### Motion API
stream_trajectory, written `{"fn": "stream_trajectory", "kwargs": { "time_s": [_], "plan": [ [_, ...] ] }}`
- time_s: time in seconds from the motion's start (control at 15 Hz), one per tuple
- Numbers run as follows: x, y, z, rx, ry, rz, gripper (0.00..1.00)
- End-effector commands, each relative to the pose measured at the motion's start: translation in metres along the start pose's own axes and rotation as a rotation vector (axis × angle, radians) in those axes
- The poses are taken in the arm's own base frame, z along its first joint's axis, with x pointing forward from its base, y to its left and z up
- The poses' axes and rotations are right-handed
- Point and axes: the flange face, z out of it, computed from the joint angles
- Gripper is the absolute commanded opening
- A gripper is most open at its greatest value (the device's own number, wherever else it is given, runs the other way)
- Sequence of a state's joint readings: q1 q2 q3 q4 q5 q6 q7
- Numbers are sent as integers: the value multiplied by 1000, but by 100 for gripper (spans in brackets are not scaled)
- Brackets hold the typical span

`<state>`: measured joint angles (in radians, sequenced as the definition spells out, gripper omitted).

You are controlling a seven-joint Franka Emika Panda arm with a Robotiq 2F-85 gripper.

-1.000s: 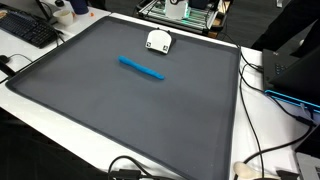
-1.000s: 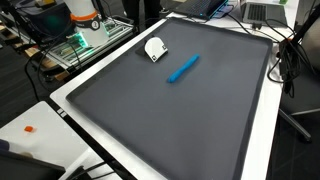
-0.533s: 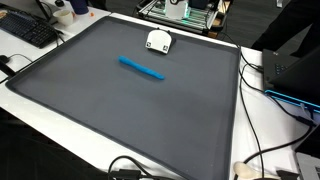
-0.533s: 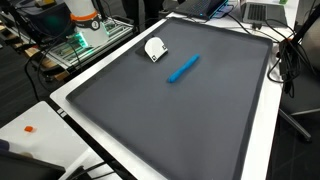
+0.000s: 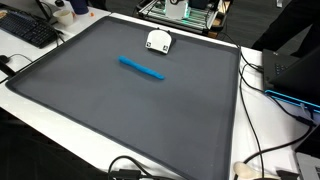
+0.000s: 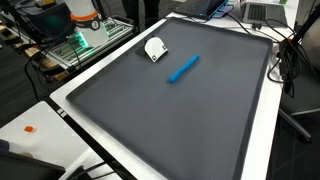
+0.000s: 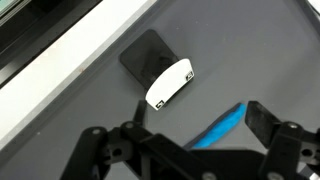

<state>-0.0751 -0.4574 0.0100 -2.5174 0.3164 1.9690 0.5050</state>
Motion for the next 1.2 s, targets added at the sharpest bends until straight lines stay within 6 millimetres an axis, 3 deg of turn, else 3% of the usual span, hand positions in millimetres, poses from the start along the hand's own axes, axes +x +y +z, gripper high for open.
{"fn": "stream_trajectory", "kwargs": {
  "time_s": [0.0,0.67,1.13],
  "plan": [
    [-12,6,37,44,-3,170,100],
    [-17,2,121,59,43,428,100],
    [-4,-4,163,54,48,510,100]
  ]
}}
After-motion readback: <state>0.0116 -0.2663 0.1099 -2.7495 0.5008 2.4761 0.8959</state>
